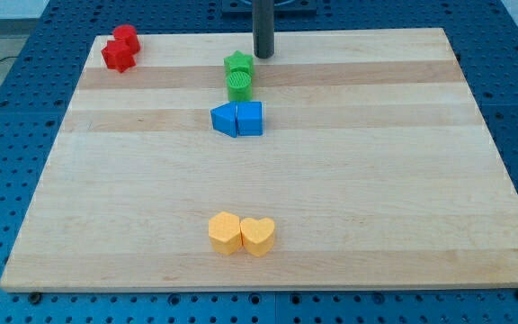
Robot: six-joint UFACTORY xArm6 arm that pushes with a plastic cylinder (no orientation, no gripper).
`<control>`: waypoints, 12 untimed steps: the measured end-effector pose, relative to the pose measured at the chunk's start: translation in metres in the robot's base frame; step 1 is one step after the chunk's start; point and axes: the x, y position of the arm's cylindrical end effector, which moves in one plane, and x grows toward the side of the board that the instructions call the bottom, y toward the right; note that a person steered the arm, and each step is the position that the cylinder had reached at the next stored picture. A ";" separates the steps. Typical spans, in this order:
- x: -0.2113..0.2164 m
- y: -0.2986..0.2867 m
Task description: Push the green circle to the top right of the blue cube
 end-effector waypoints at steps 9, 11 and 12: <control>0.098 0.007; 0.110 0.127; 0.110 0.121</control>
